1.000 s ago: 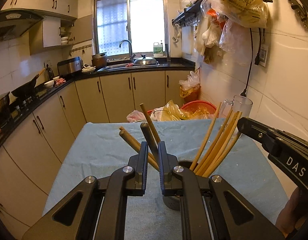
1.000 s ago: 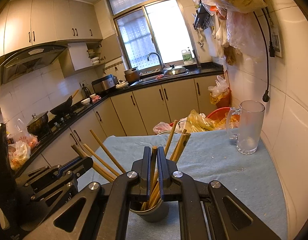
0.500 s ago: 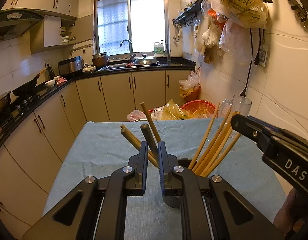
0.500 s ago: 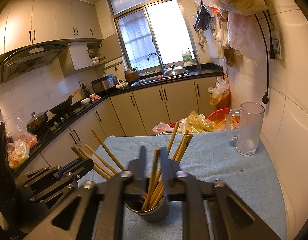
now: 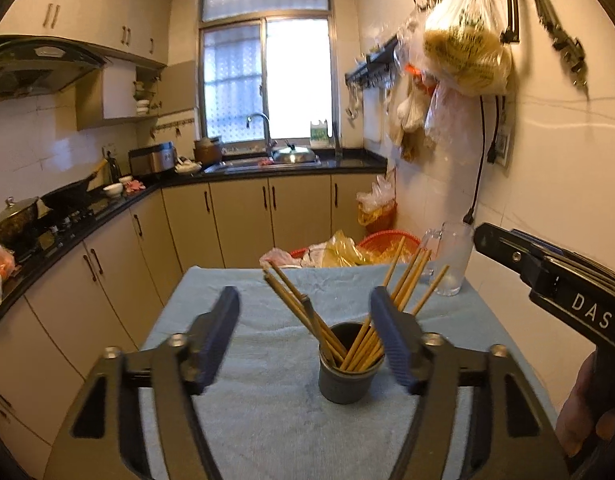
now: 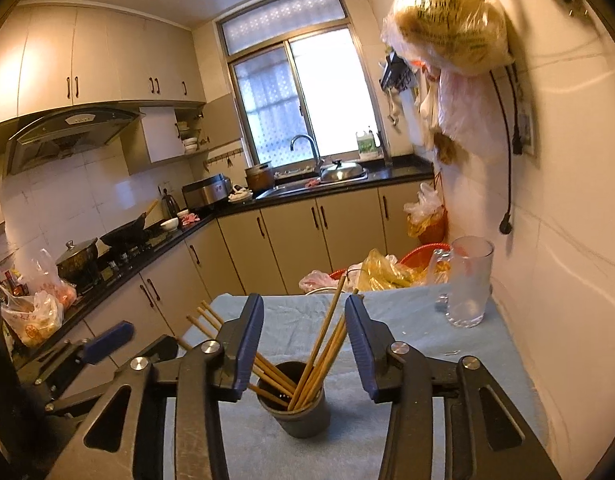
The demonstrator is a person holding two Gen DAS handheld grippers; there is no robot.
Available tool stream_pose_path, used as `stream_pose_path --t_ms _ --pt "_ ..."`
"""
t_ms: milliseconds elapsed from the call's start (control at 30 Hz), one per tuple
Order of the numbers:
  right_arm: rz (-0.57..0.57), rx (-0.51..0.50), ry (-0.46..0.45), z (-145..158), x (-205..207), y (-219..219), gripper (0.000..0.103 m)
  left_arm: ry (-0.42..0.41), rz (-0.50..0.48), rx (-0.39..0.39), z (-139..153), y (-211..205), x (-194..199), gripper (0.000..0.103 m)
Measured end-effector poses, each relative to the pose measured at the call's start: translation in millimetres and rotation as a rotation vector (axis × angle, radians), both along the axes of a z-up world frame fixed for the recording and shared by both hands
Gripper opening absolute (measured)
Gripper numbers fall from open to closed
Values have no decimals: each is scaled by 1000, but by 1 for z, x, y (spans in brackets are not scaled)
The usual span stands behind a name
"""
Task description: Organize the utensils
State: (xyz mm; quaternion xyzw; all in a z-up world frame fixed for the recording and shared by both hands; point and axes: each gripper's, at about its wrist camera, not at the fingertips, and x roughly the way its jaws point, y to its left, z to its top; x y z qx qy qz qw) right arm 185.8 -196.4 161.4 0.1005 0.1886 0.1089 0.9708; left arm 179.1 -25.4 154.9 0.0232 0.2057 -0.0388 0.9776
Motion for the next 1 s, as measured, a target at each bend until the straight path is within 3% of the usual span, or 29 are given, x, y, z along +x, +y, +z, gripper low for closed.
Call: stream_pose_path --t_ms 300,433,533,700,800,1000 --pt "-47 -106 -40 15 -78 -26 63 -139 81 23 14 13 -94 101" --pt "-84 -189 -36 10 -110 -40 67 -187 104 15 14 18 -133 103" --pt "-120 -225 -18 -1 -134 -52 72 -146 70 -5 9 16 -151 103" --pt "-130 -133 58 -34 -169 -61 73 -53 -1 -29 -11 6 -164 103" --pt "-137 -88 88 -53 -183 -55 73 -27 10 -35 -28 4 -170 103" --pt "-146 -103 122 -77 -193 -34 73 20 82 6 -55 10 -174 103"
